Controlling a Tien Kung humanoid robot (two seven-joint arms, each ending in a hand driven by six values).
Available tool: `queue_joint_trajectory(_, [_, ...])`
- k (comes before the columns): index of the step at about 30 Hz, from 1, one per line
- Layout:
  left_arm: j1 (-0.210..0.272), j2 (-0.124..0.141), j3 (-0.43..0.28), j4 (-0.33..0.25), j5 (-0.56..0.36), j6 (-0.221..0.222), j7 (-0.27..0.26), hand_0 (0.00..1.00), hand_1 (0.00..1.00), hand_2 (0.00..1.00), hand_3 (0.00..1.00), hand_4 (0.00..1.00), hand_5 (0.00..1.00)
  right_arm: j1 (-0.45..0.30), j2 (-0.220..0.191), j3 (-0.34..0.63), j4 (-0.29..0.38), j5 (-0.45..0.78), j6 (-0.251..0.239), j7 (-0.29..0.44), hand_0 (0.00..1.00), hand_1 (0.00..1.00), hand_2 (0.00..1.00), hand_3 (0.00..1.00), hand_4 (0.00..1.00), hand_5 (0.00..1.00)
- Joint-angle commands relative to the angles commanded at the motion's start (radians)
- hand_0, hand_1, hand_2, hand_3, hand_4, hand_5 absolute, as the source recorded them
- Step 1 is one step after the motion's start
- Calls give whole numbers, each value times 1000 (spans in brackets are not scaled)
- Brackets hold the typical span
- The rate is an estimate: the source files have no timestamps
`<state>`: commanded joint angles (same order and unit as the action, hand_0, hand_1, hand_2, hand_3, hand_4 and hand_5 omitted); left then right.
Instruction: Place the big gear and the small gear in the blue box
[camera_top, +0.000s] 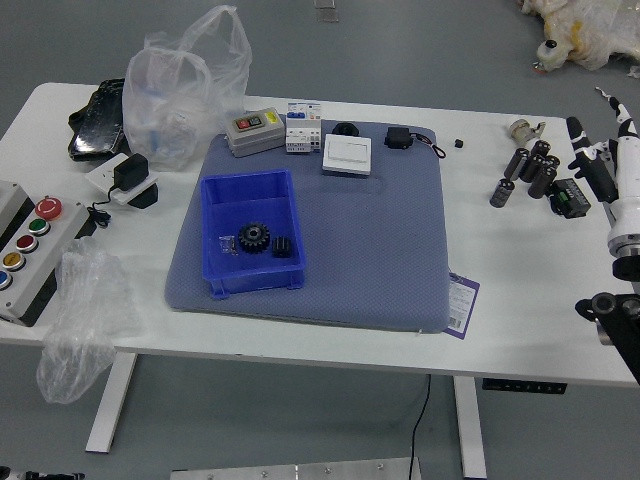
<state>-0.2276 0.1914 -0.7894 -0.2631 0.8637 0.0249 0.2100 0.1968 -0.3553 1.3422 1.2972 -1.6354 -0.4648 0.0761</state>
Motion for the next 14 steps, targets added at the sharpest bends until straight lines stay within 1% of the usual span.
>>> queue_joint_trajectory(1, [0, 1, 0, 0, 1, 4, -2, 702, 653, 617, 702, 822, 300, 0, 0, -2, 4, -5, 2, 6, 998, 998, 998, 998, 998, 833])
queue_joint_trajectory(2, [0, 2, 3, 1, -1, 9, -6, 748, 701, 665, 696, 826, 284, 0, 1, -2, 7, -12, 2, 11, 998, 998, 998, 998, 998, 721])
queue_joint_trajectory(7, [-8, 14, 30, 6, -22, 31, -30, 748, 701, 665, 696, 826, 284, 4, 4, 1, 13, -27, -11, 32, 998, 998, 998, 998, 998, 721])
queue_joint_trajectory(8, [-10, 18, 32, 7, -19, 36, -35, 839, 815, 791, 608, 369, 2, 4, 4, -1, 13, -25, -12, 34, 998, 998, 998, 998, 998, 690])
queue_joint_trajectory(10, [-12, 26, 30, 9, -8, 53, -47, 839, 815, 791, 608, 369, 2, 2, 4, -3, 14, -20, -13, 38, 998, 998, 998, 998, 998, 690])
queue_joint_trajectory(12, [-12, 32, 18, 11, 11, 63, -49, 839, 815, 791, 608, 369, 2, 1, 4, -4, 14, -15, -14, 41, 998, 998, 998, 998, 998, 690])
queue_joint_trajectory(14, [-12, 38, -2, 12, 31, 53, -38, 839, 815, 791, 608, 369, 2, -2, 5, -4, 13, -11, -15, 43, 998, 998, 998, 998, 998, 690])
